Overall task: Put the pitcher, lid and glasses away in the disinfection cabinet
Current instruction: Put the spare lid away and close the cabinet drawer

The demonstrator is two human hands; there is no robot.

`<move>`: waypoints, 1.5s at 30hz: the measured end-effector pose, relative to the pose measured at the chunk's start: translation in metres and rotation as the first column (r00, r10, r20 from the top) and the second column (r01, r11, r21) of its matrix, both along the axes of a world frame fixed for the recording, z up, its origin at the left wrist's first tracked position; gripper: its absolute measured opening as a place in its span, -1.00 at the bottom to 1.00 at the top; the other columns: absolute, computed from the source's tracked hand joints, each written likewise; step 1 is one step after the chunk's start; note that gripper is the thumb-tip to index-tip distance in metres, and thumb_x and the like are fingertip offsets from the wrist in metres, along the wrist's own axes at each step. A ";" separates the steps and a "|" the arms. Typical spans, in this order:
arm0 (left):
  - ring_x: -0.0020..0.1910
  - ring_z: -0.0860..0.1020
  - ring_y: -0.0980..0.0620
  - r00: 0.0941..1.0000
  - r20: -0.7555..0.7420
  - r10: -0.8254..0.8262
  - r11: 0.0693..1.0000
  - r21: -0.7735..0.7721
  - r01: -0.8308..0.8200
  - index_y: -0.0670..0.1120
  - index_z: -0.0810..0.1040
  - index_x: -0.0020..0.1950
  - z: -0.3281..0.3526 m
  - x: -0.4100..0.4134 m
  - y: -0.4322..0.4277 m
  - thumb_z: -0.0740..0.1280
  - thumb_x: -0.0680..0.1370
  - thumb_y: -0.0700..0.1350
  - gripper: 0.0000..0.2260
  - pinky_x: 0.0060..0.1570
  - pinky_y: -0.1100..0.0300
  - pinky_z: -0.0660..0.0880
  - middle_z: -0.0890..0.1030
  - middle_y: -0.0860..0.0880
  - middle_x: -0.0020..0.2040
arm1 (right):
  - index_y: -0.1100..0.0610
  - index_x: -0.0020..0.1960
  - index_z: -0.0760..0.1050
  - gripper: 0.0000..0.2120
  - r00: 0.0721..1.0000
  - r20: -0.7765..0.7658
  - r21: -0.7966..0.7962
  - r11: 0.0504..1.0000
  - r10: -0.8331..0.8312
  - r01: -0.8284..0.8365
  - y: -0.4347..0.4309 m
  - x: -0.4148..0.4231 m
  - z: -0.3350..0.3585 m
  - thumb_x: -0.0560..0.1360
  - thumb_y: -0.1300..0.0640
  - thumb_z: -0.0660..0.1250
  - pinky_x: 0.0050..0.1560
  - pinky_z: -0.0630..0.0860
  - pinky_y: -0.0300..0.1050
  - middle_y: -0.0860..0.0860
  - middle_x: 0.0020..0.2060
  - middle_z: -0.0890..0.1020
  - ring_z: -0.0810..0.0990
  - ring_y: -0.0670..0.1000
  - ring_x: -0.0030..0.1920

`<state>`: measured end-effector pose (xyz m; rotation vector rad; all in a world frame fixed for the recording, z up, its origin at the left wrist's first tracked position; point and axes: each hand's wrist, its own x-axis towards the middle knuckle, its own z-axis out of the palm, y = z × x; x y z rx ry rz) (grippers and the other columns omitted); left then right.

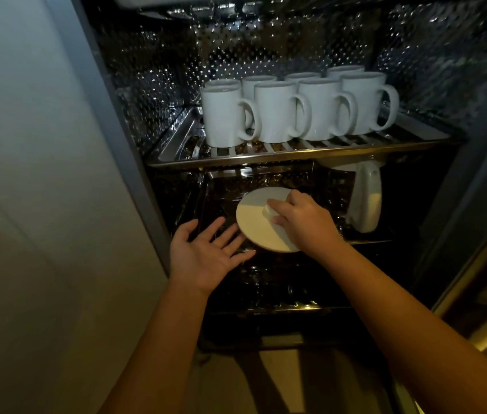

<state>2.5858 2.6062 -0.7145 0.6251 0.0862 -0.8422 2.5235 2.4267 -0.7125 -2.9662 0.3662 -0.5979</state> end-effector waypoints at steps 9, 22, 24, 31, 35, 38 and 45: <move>0.32 0.36 -0.31 0.999 -0.006 -0.032 0.996 -0.080 0.032 -0.21 0.39 0.31 -0.017 0.012 -0.004 0.12 0.53 0.05 -0.54 0.03 -0.34 0.34 0.45 -0.32 0.28 | 0.00 0.42 0.30 -0.58 0.995 -0.036 -0.006 0.996 -0.091 0.091 -0.015 0.033 -0.024 0.58 0.04 0.19 0.14 0.40 0.01 0.19 0.26 0.40 0.35 0.18 0.29; 0.27 0.42 -0.30 0.997 -0.014 -0.080 0.985 -0.152 0.077 -0.22 0.44 0.26 -0.049 0.029 -0.011 0.17 0.44 0.05 -0.51 0.05 -0.31 0.35 0.49 -0.32 0.26 | 0.00 0.44 0.24 -0.59 0.973 -0.144 -0.025 0.984 -0.179 0.178 -0.021 0.068 -0.054 0.60 0.02 0.13 0.19 0.40 0.05 0.18 0.32 0.32 0.28 0.19 0.34; 0.26 0.42 -0.30 0.997 -0.025 -0.078 0.986 -0.153 0.073 -0.22 0.43 0.27 -0.050 0.029 -0.010 0.16 0.45 0.05 -0.50 0.05 -0.31 0.35 0.49 -0.32 0.25 | 0.05 0.43 0.25 -0.59 0.971 -0.146 -0.005 0.982 -0.190 0.191 -0.019 0.073 -0.057 0.60 0.04 0.13 0.17 0.40 0.05 0.19 0.30 0.33 0.30 0.19 0.32; 0.25 0.43 -0.30 0.997 -0.055 -0.056 0.986 -0.162 0.047 -0.22 0.42 0.29 -0.054 0.036 -0.006 0.10 0.53 0.07 -0.53 0.05 -0.32 0.34 0.50 -0.32 0.24 | 0.12 0.36 0.30 -0.64 0.967 -0.152 0.018 0.978 -0.203 0.208 -0.014 0.083 -0.065 0.60 0.05 0.13 0.09 0.44 0.03 0.21 0.24 0.37 0.35 0.19 0.26; 0.26 0.42 -0.30 0.997 -0.050 -0.062 0.985 -0.165 0.053 -0.22 0.43 0.28 -0.055 0.037 -0.005 0.12 0.50 0.06 -0.52 0.07 -0.32 0.33 0.50 -0.31 0.24 | 0.11 0.36 0.28 -0.65 0.956 -0.182 0.017 0.971 -0.231 0.238 -0.014 0.089 -0.068 0.60 0.04 0.12 0.09 0.45 0.06 0.20 0.26 0.35 0.32 0.19 0.28; 0.27 0.42 -0.30 0.997 -0.046 -0.066 0.984 -0.167 0.058 -0.22 0.42 0.29 -0.056 0.037 -0.005 0.13 0.49 0.06 -0.52 0.07 -0.32 0.33 0.50 -0.31 0.25 | 0.09 0.38 0.26 -0.64 0.948 -0.212 0.022 0.969 -0.237 0.247 -0.014 0.093 -0.070 0.60 0.03 0.11 0.09 0.44 0.08 0.19 0.27 0.35 0.31 0.19 0.29; 0.29 0.40 -0.30 0.996 -0.045 -0.072 0.985 -0.158 0.064 -0.21 0.42 0.30 -0.055 0.035 -0.007 0.16 0.46 0.05 -0.50 0.06 -0.32 0.34 0.48 -0.31 0.27 | 0.07 0.41 0.22 -0.60 0.927 -0.285 0.087 0.957 -0.242 0.277 -0.016 0.098 -0.070 0.60 0.04 0.13 0.15 0.44 0.13 0.21 0.29 0.32 0.27 0.21 0.32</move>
